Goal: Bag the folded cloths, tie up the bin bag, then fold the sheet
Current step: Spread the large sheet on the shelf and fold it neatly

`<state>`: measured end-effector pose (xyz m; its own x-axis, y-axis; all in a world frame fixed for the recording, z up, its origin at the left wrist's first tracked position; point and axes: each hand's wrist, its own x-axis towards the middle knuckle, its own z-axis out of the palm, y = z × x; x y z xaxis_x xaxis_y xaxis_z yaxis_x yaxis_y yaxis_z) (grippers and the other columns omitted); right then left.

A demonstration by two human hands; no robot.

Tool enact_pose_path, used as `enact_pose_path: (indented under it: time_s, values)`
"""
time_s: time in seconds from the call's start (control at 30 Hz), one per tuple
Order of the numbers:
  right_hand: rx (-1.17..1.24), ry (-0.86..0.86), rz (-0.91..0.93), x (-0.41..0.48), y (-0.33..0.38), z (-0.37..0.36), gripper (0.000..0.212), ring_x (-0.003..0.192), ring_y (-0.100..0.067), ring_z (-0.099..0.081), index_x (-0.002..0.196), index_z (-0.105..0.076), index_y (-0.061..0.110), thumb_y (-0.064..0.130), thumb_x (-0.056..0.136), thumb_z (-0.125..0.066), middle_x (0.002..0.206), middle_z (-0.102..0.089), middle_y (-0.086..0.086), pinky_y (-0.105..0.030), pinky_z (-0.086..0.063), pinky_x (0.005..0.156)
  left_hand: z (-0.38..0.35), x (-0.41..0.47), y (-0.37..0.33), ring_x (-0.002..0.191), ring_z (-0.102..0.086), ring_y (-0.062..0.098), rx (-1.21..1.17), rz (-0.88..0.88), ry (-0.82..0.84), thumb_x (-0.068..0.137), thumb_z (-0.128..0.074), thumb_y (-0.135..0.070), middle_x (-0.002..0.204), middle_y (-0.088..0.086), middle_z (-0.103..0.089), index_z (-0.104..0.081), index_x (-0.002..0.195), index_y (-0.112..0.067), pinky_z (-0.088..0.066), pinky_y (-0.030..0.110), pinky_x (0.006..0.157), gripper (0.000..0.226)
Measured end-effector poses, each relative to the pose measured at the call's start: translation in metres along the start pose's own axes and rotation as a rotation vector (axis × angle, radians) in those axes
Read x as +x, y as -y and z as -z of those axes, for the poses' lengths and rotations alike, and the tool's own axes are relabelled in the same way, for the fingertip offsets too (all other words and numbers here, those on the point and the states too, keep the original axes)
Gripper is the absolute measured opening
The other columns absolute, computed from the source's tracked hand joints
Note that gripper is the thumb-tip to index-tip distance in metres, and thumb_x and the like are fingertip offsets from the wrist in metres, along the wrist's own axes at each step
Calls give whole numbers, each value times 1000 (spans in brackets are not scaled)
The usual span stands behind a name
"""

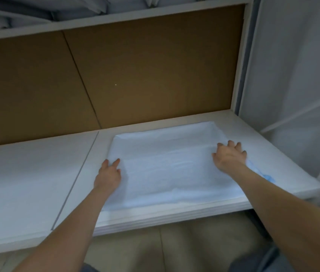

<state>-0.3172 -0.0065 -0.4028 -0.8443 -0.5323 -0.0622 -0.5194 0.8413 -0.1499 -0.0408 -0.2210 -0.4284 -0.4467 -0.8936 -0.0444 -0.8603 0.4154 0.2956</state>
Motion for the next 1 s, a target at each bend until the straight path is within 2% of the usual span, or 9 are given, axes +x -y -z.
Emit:
enact_pose_path:
  time_s: [0.13,0.37,0.47,0.53,0.63,0.73,0.8,0.9,1.0]
  values:
    - [92,44,-100,-21,-16,0,42,127,-34,-35,137,-41,15,23,95,-36,139,-35,-12,-47,-33,103,3,-21,0,131,-38,34,-5,91,-84,97,-36,-12,145,14,-35,-37,145,-22,-35,40,107,49]
    - [231,26,-76,-16,-22,1,44,125,-35,-37,140,-42,21,20,95,-42,137,-37,-13,-45,-34,104,4,-13,4,127,-47,35,-288,151,-140,90,-39,5,141,19,-45,-48,138,-13,-39,37,105,53]
    - [182,48,-56,-14,-23,-6,39,125,-34,-36,133,-51,18,18,95,-41,138,-35,-12,-45,-31,106,1,-17,2,131,-39,36,-160,120,-91,92,-35,1,144,17,-41,-45,140,-15,-34,37,109,52]
    - [120,34,-25,-16,-22,-7,36,130,-34,-30,130,-52,17,21,96,-40,141,-34,-12,-48,-28,109,0,-25,-5,138,-26,36,-7,108,-70,95,-34,-4,150,18,-27,-40,143,-19,-29,40,112,50]
    - [93,-47,120,-28,-15,-3,39,131,-31,-33,130,-53,22,37,95,-47,141,-38,-9,-45,-33,107,2,-39,-18,144,-18,29,75,-41,-117,99,-40,-16,156,15,-19,-46,139,-21,-26,39,114,41]
    - [320,51,317,-47,-6,5,36,112,-22,-51,116,-64,23,45,86,-62,120,-55,-3,-34,-47,93,4,-57,-34,129,-44,22,4,-276,-123,96,-50,-26,138,5,-49,-66,120,-22,-37,31,102,29]
    - [423,207,429,-64,-1,6,32,98,-15,-58,104,-71,23,45,80,-71,104,-64,4,-30,-50,86,7,-75,-48,113,-56,18,-102,-376,-20,93,-57,-28,120,0,-61,-72,110,-21,-42,26,93,24]
    - [359,294,506,-82,1,4,31,94,-12,-62,97,-75,23,42,73,-79,97,-69,7,-28,-51,86,5,-96,-61,103,-60,13,-157,-465,160,85,-68,-35,102,-10,-64,-75,104,-24,-47,26,90,23]
    - [178,186,539,-93,1,3,33,100,-14,-59,107,-71,27,40,77,-74,107,-65,7,-25,-45,81,3,-105,-65,101,-61,12,-52,-488,163,81,-71,-39,107,-9,-66,-73,107,-27,-49,29,89,29]
